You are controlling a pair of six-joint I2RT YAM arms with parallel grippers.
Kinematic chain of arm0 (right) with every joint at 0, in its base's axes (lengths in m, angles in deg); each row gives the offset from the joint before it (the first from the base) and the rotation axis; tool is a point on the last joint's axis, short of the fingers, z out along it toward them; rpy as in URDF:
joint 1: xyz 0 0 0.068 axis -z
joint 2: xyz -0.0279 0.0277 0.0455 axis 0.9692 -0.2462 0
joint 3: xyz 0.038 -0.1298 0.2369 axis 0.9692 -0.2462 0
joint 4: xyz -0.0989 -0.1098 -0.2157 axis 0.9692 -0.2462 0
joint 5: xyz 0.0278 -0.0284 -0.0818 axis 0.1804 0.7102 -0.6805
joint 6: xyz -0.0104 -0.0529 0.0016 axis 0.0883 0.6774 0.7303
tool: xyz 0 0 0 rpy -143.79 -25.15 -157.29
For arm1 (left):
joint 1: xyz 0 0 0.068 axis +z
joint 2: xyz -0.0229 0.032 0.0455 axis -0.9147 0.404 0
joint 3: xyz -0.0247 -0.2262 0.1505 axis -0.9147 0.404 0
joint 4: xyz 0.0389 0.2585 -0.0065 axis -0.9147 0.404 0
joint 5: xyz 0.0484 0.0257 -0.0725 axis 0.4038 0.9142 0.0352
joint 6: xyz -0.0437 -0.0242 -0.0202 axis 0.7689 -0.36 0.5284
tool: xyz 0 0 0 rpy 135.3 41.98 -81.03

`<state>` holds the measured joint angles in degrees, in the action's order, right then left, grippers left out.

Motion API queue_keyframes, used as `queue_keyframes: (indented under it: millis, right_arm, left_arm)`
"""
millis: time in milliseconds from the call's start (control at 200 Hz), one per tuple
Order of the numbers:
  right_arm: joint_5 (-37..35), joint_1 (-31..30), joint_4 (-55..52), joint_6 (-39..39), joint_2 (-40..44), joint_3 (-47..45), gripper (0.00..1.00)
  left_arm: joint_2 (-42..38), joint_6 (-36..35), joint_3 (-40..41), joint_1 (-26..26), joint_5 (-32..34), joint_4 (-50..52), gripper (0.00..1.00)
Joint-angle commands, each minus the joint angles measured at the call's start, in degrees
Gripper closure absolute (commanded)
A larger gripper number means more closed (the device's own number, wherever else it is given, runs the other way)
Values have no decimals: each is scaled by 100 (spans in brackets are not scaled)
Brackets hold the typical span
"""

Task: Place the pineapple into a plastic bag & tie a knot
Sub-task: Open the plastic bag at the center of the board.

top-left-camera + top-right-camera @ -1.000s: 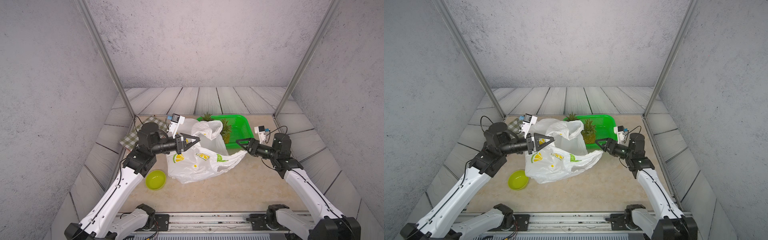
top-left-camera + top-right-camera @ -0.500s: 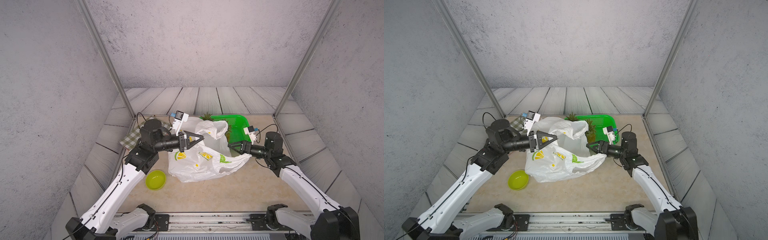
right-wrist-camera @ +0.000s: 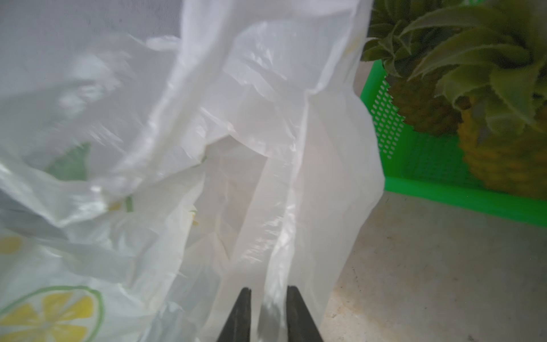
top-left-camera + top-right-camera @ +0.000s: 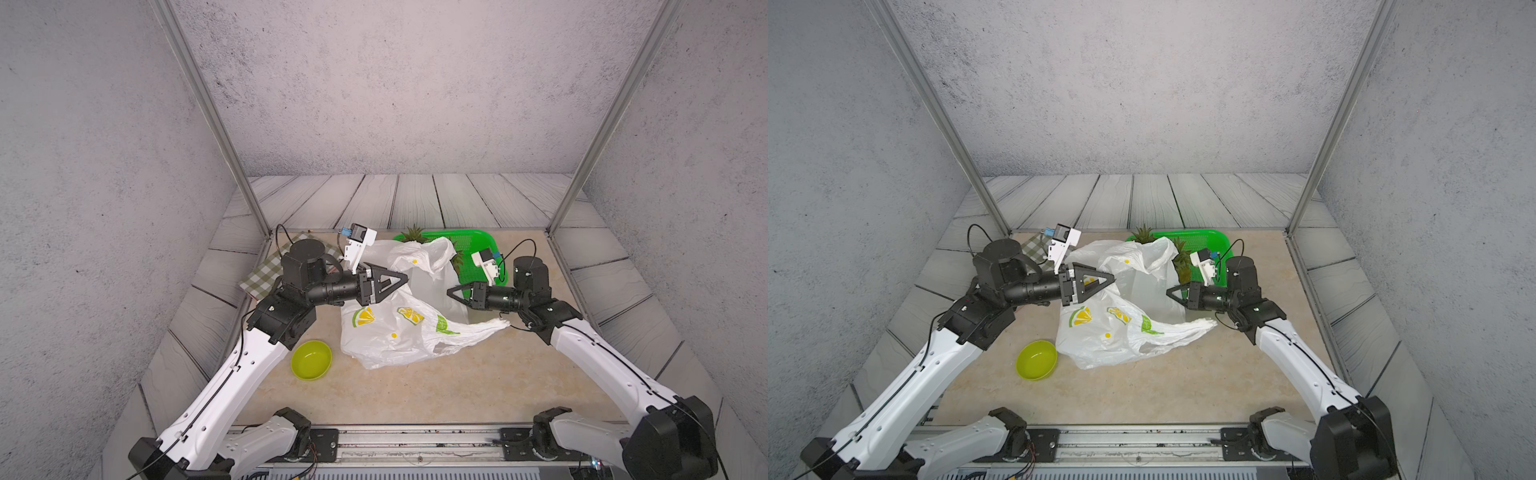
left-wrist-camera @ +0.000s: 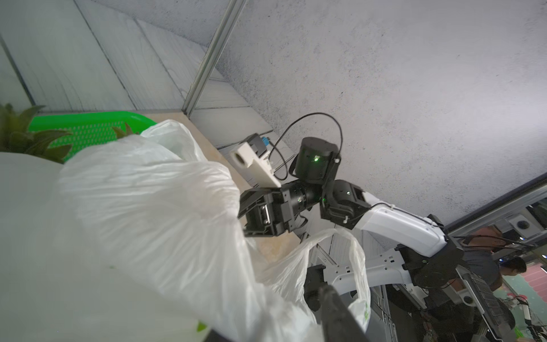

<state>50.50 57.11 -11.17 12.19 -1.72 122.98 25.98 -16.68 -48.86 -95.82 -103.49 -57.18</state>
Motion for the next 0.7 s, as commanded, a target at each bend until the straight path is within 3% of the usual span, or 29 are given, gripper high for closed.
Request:
queue_keyframes:
  millis: [0,315,696]
  right_arm:
    - [-810,-9,-1187,650,435,473,83]
    - [-966,-202,-1917,862,543,866,92]
    - [-946,-427,-1554,521,417,817,92]
  left_arm:
    - [-148,-500,-94,-24,753,1056,29]
    - [28,-758,146,-20,1708,2444,23]
    - [558,-874,400,-23,1577,2661,24]
